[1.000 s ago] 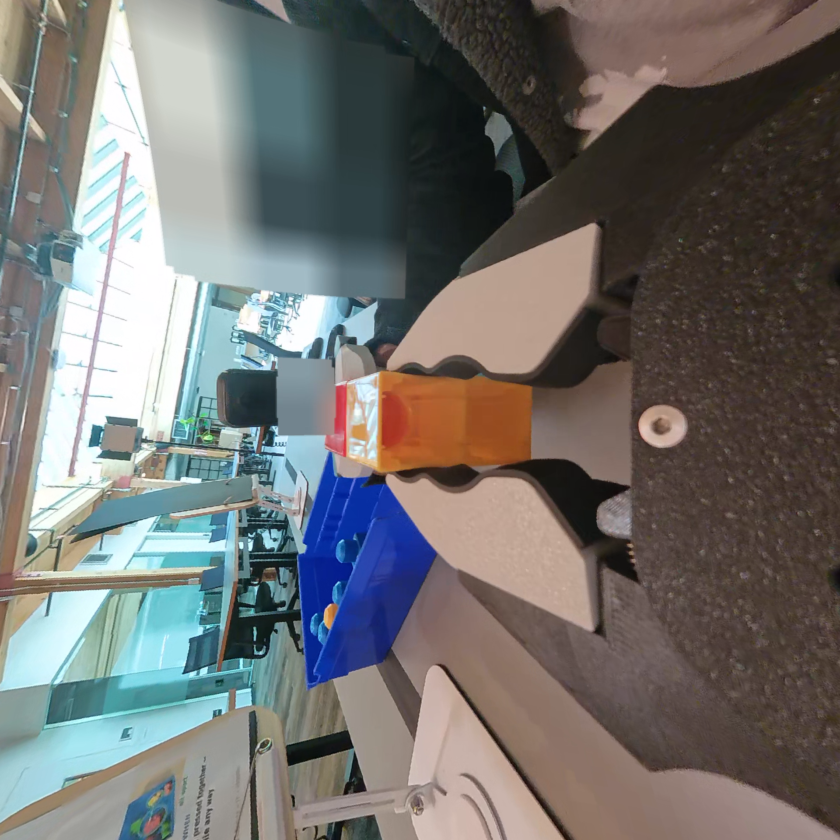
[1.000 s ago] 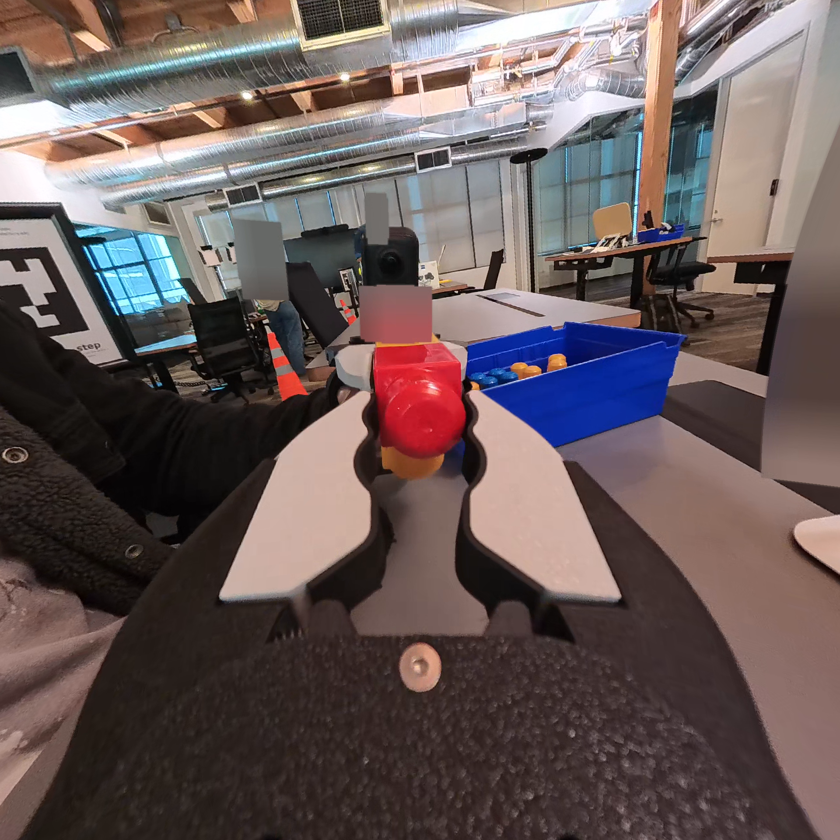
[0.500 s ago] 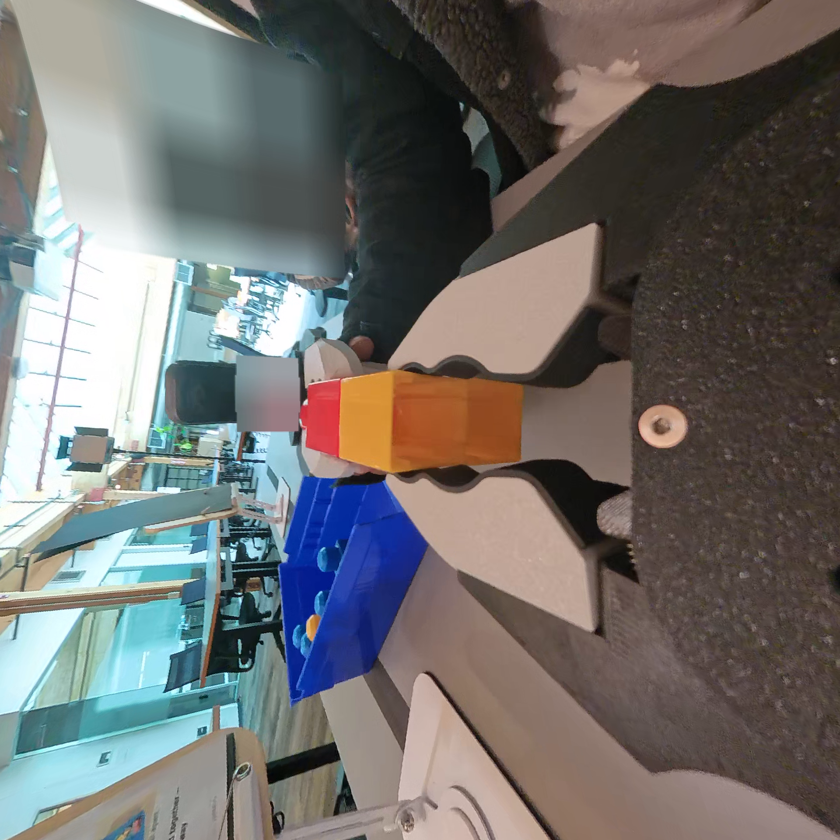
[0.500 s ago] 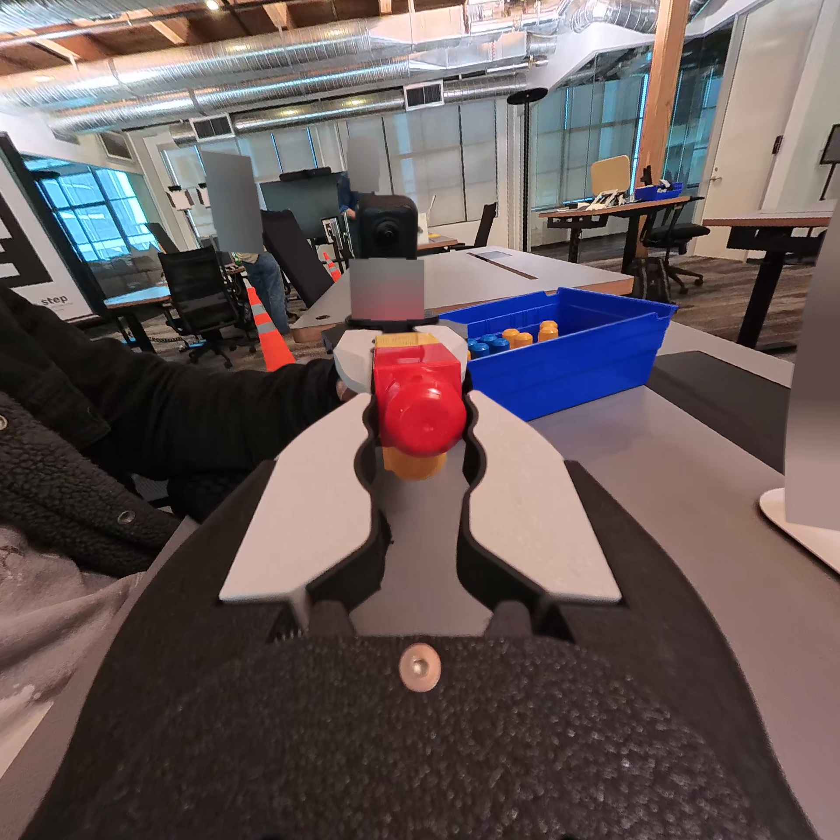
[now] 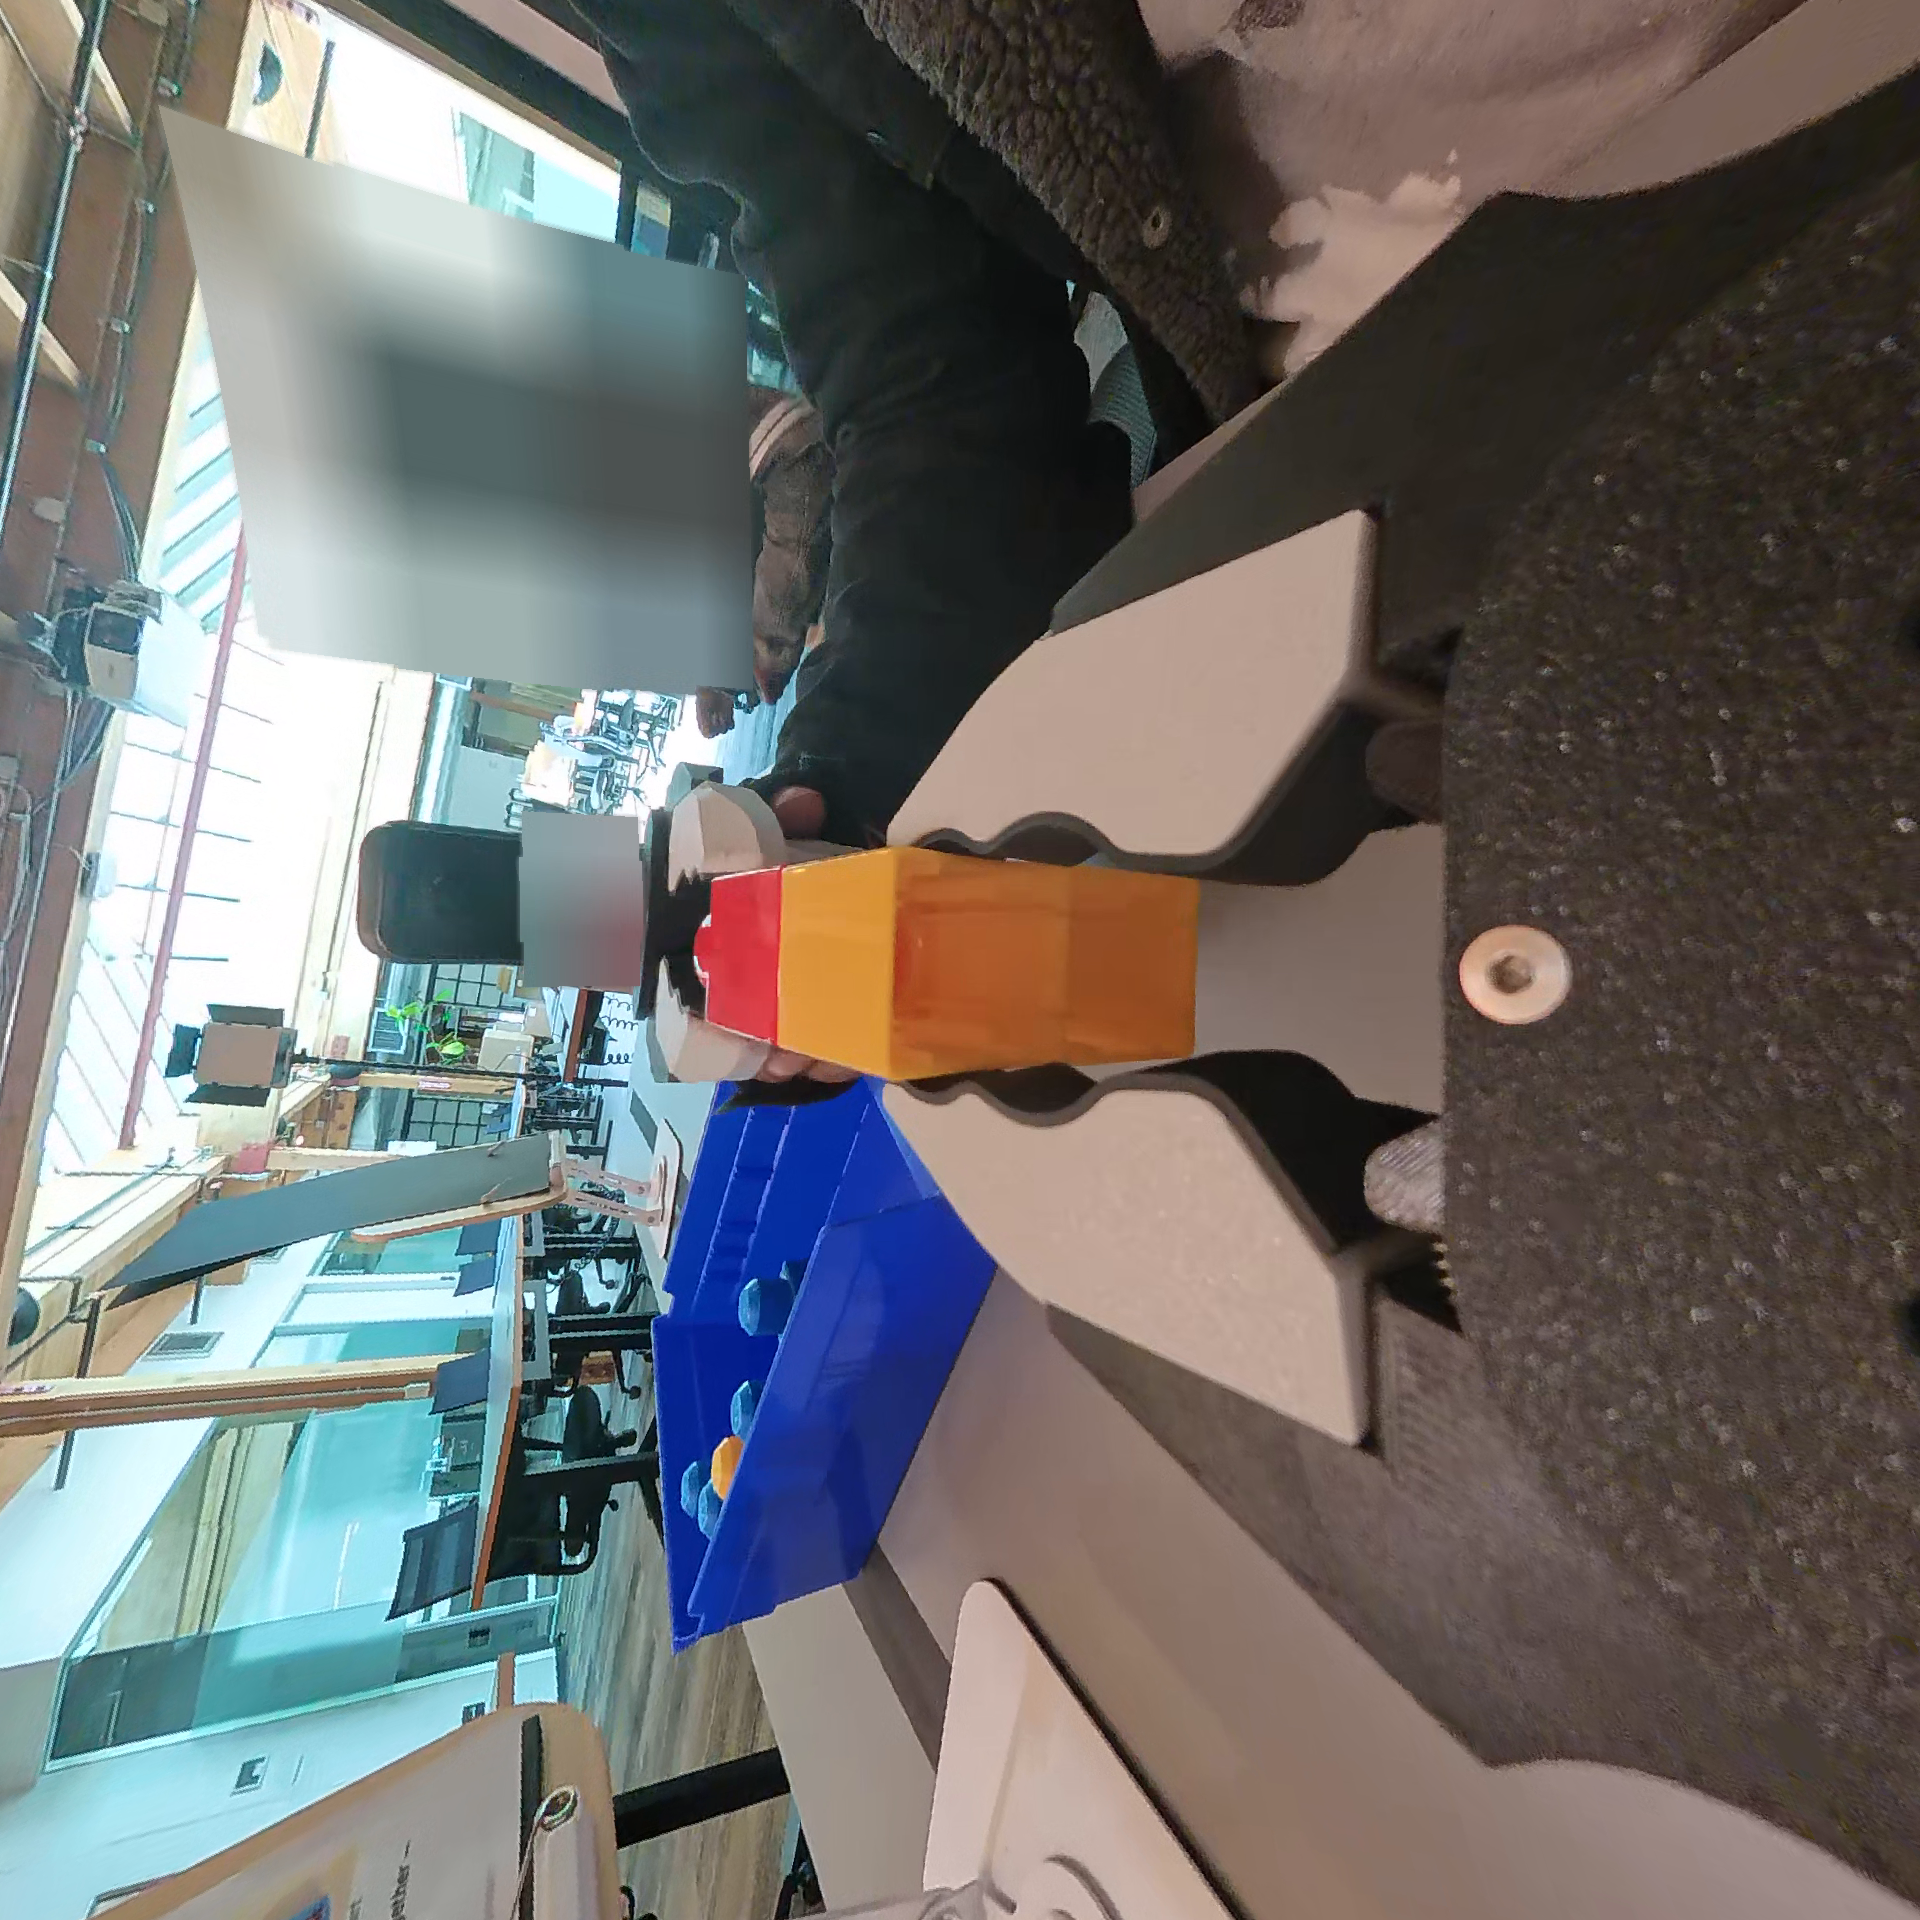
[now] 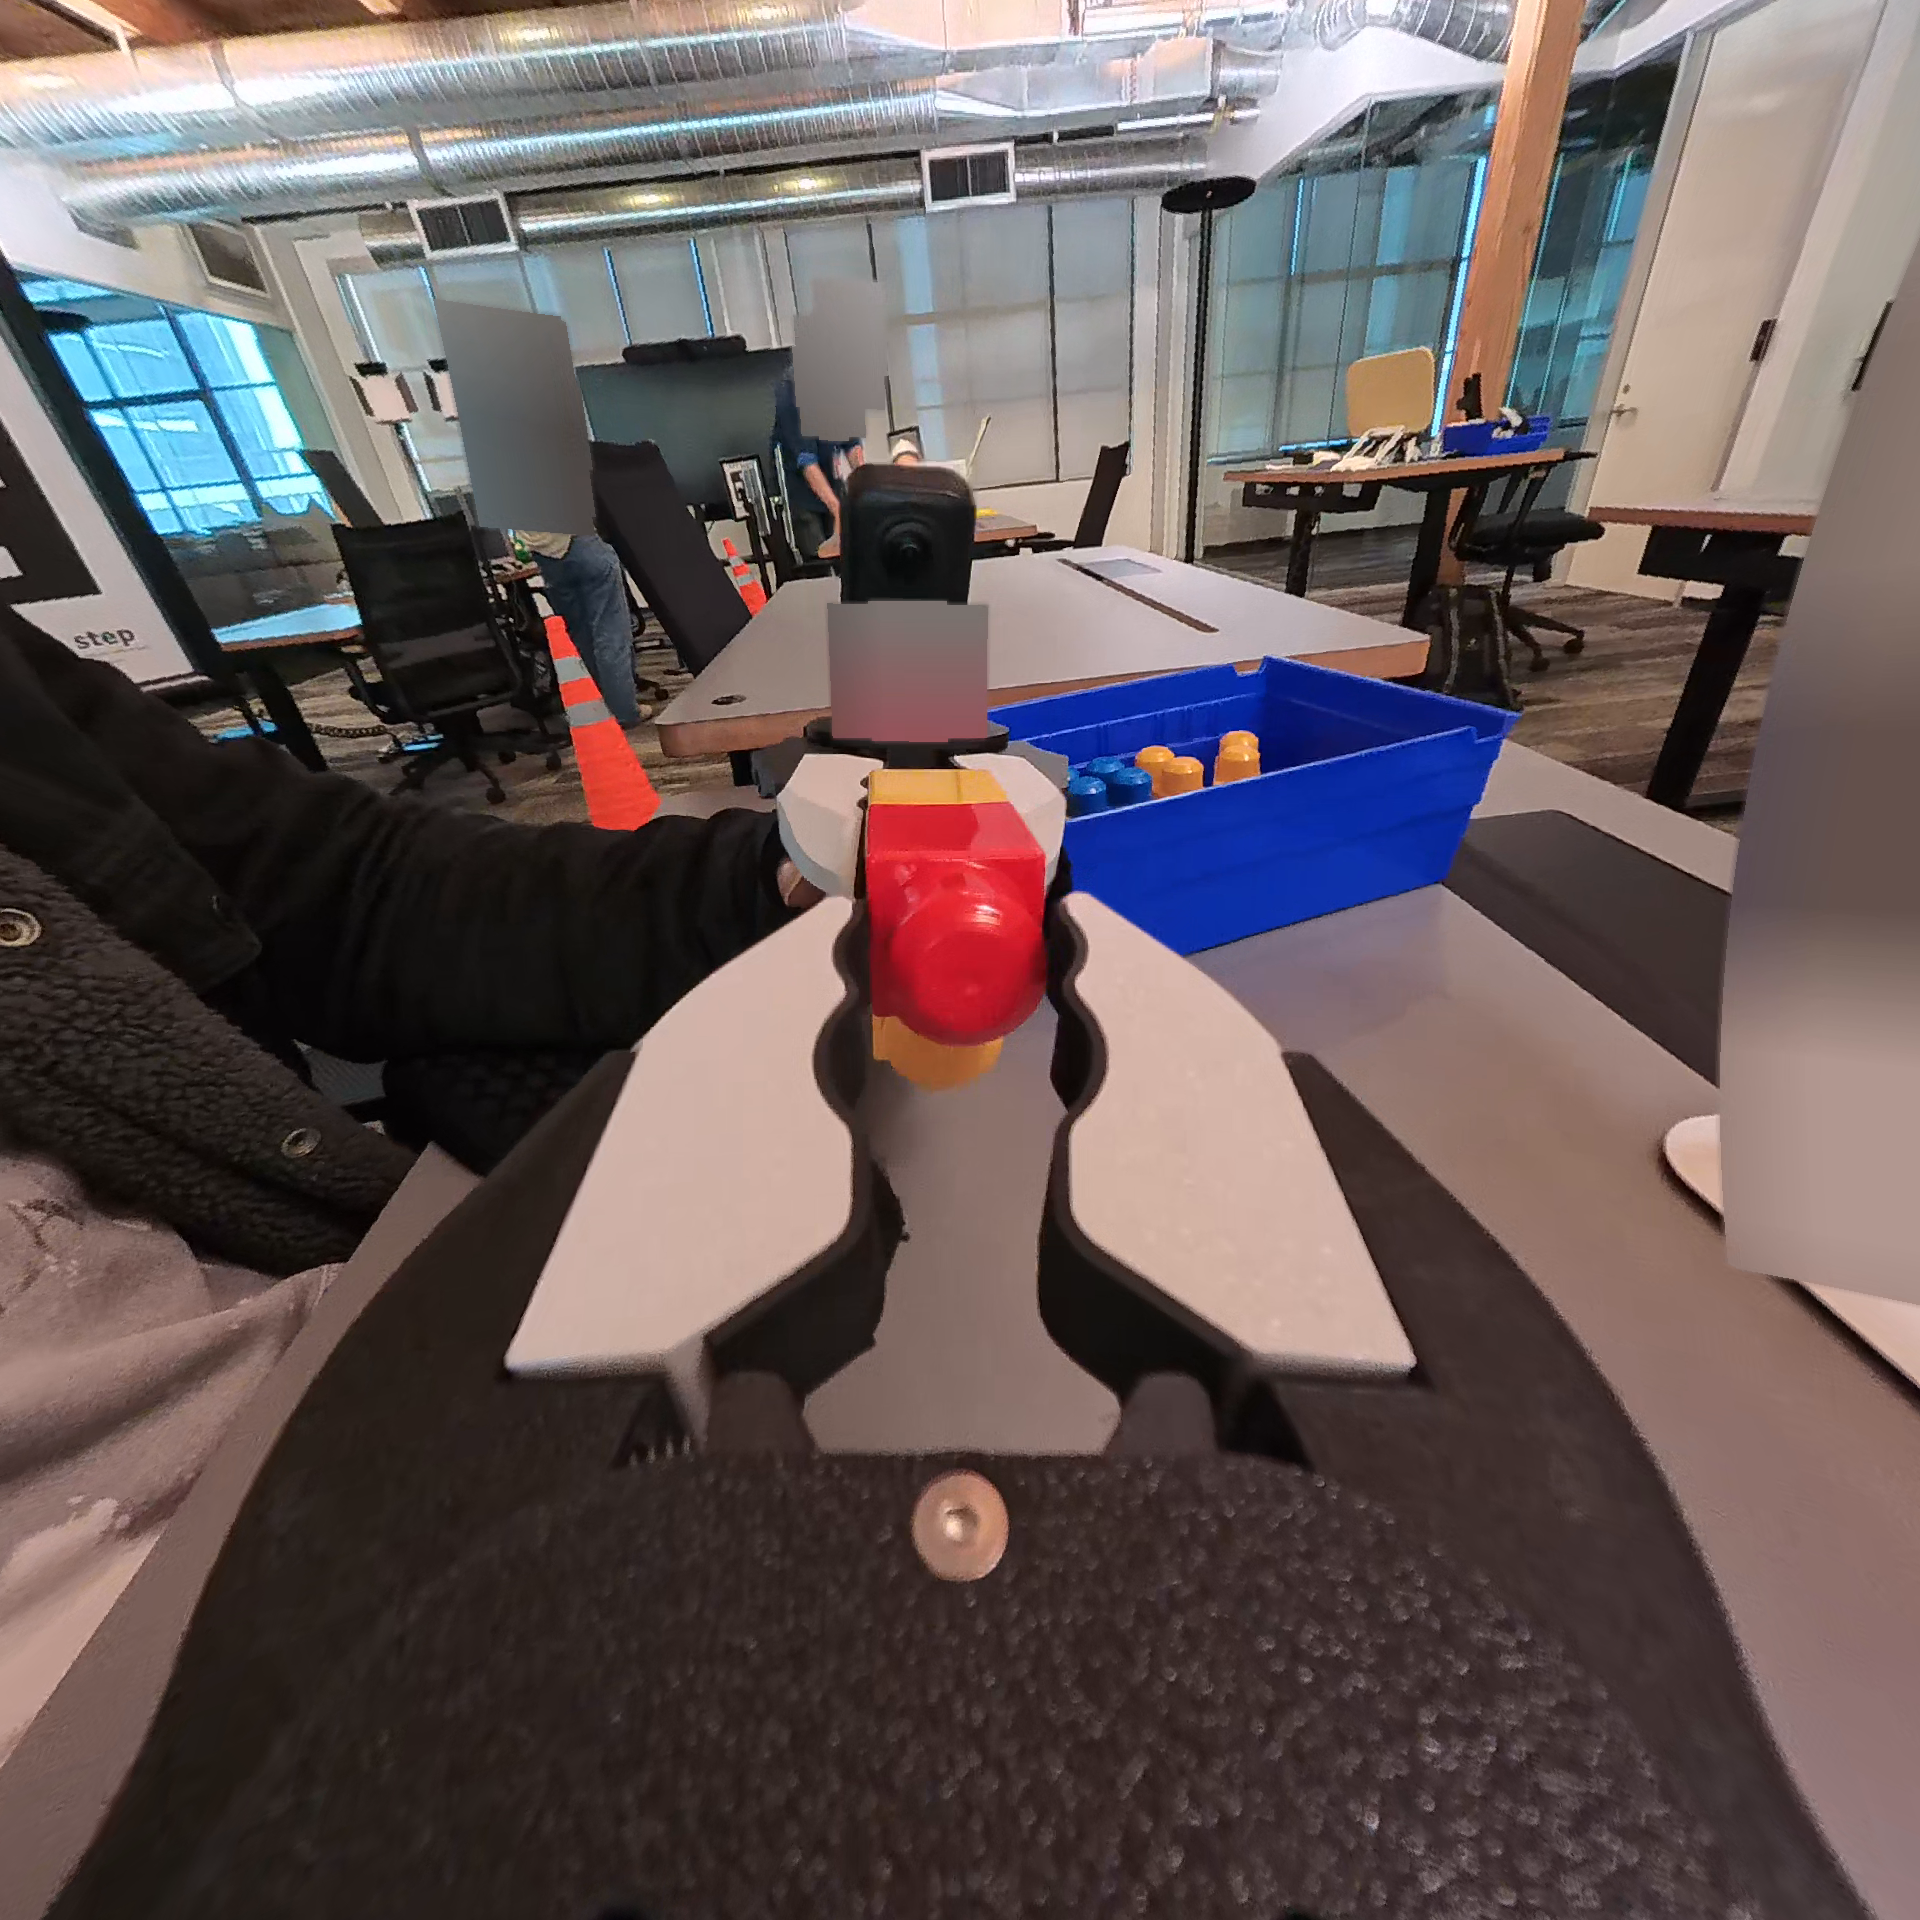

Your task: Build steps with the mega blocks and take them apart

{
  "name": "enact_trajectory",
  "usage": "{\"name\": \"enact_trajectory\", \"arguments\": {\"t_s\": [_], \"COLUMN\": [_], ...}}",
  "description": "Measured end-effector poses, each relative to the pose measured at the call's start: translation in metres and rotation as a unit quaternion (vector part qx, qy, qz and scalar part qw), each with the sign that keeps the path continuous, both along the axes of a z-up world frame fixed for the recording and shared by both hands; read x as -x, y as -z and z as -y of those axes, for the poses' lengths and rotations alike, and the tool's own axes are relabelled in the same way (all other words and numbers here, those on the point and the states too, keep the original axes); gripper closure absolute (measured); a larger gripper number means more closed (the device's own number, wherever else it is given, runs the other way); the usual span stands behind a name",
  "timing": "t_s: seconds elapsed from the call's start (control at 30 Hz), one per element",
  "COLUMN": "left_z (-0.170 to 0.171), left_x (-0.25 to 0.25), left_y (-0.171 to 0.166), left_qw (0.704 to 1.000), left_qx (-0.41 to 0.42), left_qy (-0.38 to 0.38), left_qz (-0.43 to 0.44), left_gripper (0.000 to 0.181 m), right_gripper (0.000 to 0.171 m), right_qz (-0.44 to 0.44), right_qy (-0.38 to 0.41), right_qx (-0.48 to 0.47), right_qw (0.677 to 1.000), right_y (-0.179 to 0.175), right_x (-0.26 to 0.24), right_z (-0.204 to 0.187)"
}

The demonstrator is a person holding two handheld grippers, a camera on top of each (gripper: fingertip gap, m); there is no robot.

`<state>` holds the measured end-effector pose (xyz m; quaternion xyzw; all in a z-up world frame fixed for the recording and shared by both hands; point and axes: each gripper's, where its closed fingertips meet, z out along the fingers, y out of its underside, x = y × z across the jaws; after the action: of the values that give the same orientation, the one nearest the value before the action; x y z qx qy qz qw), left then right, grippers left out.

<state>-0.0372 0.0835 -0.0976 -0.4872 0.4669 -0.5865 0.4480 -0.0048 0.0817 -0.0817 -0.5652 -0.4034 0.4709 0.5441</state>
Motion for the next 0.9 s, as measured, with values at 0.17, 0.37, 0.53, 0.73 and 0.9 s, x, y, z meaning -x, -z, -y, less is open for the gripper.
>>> {"name": "enact_trajectory", "arguments": {"t_s": [0.17, 0.37, 0.53, 0.73, 0.9], "left_z": [-0.004, -0.046, -0.073, -0.078, -0.076], "left_x": [-0.001, 0.016, 0.03, 0.03, 0.027], "left_y": [-0.002, -0.003, 0.003, 0.009, 0.013], "left_qw": [0.999, 0.988, 0.971, 0.966, 0.966], "left_qx": [-0.031, -0.028, -0.029, -0.038, -0.047], "left_qy": [-0.028, -0.152, -0.238, -0.253, -0.249], "left_qz": [0.002, 0.0, -0.018, -0.037, -0.045], "left_gripper": [0.143, 0.167, 0.181, 0.181, 0.181], "right_gripper": [0.14, 0.14, 0.141, 0.141, 0.14], "right_qz": [0.05, 0.177, 0.347, 0.471, 0.511], "right_qy": [0.009, 0.104, 0.173, 0.171, 0.16], "right_qx": [-0.012, -0.036, 0.01, 0.086, 0.114], "right_qw": [0.999, 0.978, 0.922, 0.861, 0.837], "right_y": [-0.009, -0.055, -0.053, 0.02, 0.076], "right_x": [-0.009, -0.086, -0.165, -0.201, -0.205], "right_z": [0.001, -0.031, -0.071, -0.093, -0.107]}}
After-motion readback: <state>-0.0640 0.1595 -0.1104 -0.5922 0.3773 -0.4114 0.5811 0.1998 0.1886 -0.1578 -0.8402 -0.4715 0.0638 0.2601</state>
